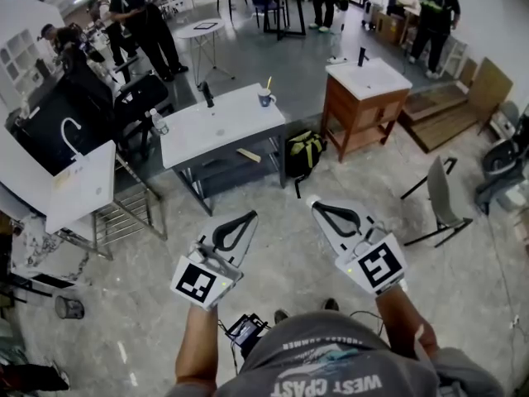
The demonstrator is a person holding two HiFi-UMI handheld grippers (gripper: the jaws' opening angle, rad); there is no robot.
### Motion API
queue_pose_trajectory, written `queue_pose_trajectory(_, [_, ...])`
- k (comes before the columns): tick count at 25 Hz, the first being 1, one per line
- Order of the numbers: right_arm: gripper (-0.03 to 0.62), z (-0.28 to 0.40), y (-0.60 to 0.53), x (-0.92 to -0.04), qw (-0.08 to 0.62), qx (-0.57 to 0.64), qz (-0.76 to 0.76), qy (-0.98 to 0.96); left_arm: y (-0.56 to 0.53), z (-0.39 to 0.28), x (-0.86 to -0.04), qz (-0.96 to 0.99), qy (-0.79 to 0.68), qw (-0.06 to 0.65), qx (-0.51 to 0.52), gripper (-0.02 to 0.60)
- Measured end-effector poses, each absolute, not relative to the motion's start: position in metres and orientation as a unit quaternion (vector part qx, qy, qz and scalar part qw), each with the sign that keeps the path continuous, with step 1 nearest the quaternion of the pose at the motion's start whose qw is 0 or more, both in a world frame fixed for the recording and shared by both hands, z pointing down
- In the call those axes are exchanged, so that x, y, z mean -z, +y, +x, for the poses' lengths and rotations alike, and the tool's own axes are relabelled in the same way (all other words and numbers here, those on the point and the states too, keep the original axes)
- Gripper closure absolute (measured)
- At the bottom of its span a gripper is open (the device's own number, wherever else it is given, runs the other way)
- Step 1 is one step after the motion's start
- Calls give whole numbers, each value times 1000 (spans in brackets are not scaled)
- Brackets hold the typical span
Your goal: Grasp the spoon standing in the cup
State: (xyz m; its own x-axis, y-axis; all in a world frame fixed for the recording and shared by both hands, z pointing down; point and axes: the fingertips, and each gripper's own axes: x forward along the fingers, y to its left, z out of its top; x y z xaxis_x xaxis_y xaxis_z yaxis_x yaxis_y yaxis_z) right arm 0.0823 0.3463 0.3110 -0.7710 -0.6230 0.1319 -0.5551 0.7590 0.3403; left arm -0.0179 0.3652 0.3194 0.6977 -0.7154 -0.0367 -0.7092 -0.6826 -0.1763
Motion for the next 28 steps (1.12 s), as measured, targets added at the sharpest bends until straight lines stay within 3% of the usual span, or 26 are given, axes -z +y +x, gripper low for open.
queue_pose_trajectory(28, [562, 69, 325, -318, 130, 120, 343, -922, 346, -38, -340, -926, 371, 62, 0, 580])
